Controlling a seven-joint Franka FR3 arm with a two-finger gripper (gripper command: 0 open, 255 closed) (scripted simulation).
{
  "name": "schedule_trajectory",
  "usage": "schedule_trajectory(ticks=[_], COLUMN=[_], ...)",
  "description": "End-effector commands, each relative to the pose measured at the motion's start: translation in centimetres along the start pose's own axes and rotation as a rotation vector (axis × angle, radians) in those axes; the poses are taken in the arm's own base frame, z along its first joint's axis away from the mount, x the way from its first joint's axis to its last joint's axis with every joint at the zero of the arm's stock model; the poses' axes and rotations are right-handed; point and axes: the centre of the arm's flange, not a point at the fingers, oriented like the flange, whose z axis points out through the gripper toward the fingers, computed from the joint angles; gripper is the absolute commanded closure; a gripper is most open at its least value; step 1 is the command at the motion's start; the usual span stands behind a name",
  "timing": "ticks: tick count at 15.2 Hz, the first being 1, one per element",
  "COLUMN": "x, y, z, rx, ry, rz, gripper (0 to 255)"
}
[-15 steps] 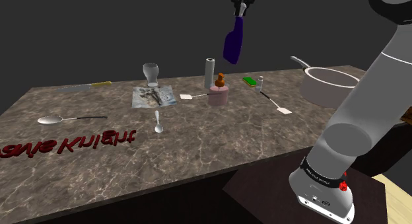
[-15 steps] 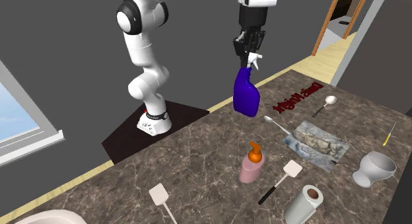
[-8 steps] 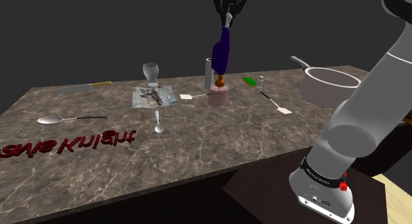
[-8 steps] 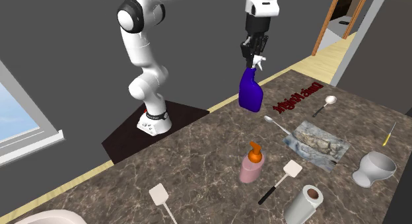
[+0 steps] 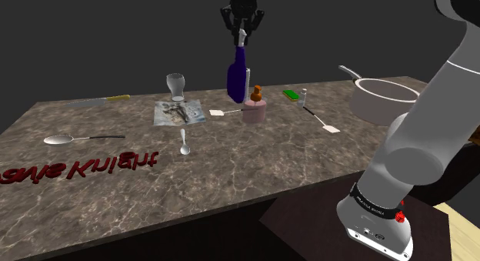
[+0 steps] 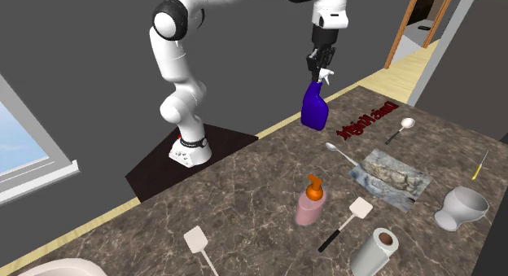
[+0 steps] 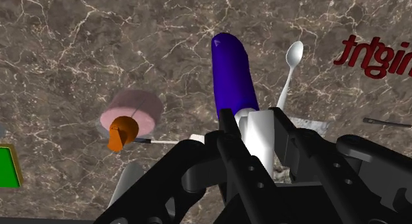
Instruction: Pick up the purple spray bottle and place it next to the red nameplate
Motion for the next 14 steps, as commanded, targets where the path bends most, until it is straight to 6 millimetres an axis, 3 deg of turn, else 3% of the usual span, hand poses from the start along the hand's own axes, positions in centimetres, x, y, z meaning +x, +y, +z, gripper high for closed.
schedule_trajectory(ticks=[1, 14], x=[-0.7, -5.3], y=[-2.1, -17.2], z=[1.1, 7.7], rx=[0.000, 0.000], ry=[0.001, 0.001], rz=[0.002, 0.002], gripper=[255, 255])
